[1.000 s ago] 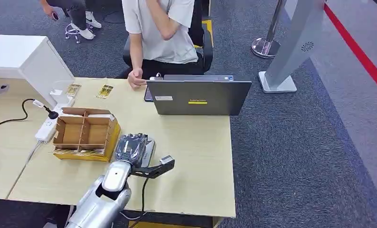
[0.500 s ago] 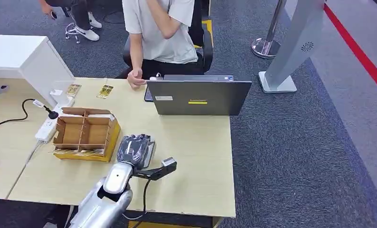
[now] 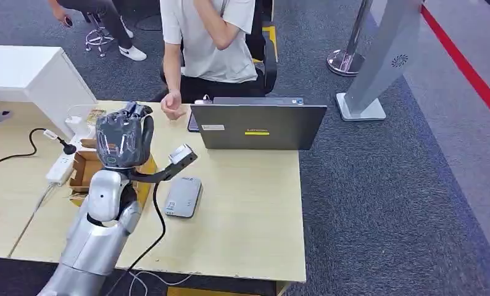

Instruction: Pass the card to the sensor for recognition and then transmit it.

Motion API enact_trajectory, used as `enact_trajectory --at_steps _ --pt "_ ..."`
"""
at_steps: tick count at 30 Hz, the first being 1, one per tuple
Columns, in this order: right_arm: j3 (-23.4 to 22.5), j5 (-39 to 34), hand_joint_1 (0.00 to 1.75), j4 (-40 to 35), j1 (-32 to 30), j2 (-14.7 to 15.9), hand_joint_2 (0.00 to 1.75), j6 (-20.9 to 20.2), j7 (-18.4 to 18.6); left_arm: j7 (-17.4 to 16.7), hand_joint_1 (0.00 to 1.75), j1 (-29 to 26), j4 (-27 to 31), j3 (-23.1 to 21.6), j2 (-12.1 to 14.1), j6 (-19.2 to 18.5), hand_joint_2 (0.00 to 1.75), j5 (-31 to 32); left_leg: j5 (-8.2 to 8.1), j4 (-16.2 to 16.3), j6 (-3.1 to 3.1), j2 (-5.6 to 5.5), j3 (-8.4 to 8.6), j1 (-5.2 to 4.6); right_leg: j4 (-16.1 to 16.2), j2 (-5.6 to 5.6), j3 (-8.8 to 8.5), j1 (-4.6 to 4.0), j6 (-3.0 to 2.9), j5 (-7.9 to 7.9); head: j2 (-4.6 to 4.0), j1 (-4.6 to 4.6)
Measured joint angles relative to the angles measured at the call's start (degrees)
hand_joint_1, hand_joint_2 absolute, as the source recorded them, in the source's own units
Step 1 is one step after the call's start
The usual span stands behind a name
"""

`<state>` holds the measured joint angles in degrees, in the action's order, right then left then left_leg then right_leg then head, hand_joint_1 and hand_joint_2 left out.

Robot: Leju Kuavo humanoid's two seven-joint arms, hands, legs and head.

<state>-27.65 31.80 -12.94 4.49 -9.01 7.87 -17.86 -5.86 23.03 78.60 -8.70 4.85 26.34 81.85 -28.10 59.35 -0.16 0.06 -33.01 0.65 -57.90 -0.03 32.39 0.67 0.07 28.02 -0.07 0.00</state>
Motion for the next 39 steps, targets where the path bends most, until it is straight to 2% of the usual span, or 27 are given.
enact_trajectory --at_steps 5,11,12,19,28,30,34,39 --pt "0.1 0.5 0.0 0.0 0.4 -0.3 0.0 -1.1 0.5 -0.3 1.75 6.6 -3.9 2.8 2.0 -0.9 1.75 1.4 0.04 0.0 0.0 0.0 0.01 0.0 0.0 0.0 0.0 0.01 -0.05 -0.04 0.0 -0.02" --pt "0.1 0.3 0.0 0.0 0.5 -0.5 0.0 -1.1 0.5 -0.3 1.75 9.5 -8.0 3.9 2.9 -0.5 1.75 1.1 0.06 0.0 0.02 0.0 0.0 0.0 0.0 0.01 0.01 0.01 -0.05 -0.04 0.0 0.0" --pt "0.1 0.2 0.0 0.0 0.5 -0.5 0.0 -1.1 0.5 -0.3 0.0 9.6 -8.3 3.9 3.0 -0.5 1.75 1.1 0.06 0.0 0.02 0.0 -0.01 -0.01 0.0 0.01 0.02 0.01 -0.05 -0.03 0.0 0.0" --pt "0.1 0.1 0.0 0.0 0.5 -0.5 0.0 -1.1 0.5 -0.4 0.0 10.2 -9.9 3.9 3.0 -3.5 1.75 1.6 0.06 0.0 0.02 0.01 -0.02 -0.01 0.0 0.01 0.03 0.01 -0.05 -0.04 0.0 0.0" --pt "0.1 0.0 0.0 0.2 0.5 -0.5 0.0 -1.2 0.5 -0.4 0.0 10.1 -10.4 3.9 3.0 -4.5 1.75 1.0 0.07 0.0 0.02 0.0 -0.02 0.0 0.0 0.01 0.04 0.01 -0.05 -0.04 0.0 0.02" --pt "0.1 -0.6 0.0 0.2 0.5 -0.5 0.0 -1.1 0.3 1.1 0.0 9.4 -10.0 3.9 2.9 -6.0 1.75 -0.8 0.06 0.0 0.02 0.02 -0.01 -0.01 0.0 0.02 0.04 0.01 -0.05 -0.03 0.0 0.0" --pt "-0.8 -2.4 0.0 0.3 -0.1 -0.5 0.0 -0.7 -0.7 3.8 0.0 2.5 -2.4 3.1 1.7 -10.0 1.75 -2.5 -0.01 0.0 0.0 0.1 -0.01 -0.03 0.0 0.13 0.09 0.01 -0.04 -0.02 0.0 0.06" --pt "-2.6 -3.9 0.0 0.5 -1.5 -0.5 0.0 0.0 -2.2 5.0 0.0 -11.1 10.4 -1.1 1.6 -10.6 1.75 -3.2 -0.17 0.0 0.03 0.22 -0.07 -0.04 0.0 0.22 0.15 0.02 -0.05 0.06 0.0 0.04"
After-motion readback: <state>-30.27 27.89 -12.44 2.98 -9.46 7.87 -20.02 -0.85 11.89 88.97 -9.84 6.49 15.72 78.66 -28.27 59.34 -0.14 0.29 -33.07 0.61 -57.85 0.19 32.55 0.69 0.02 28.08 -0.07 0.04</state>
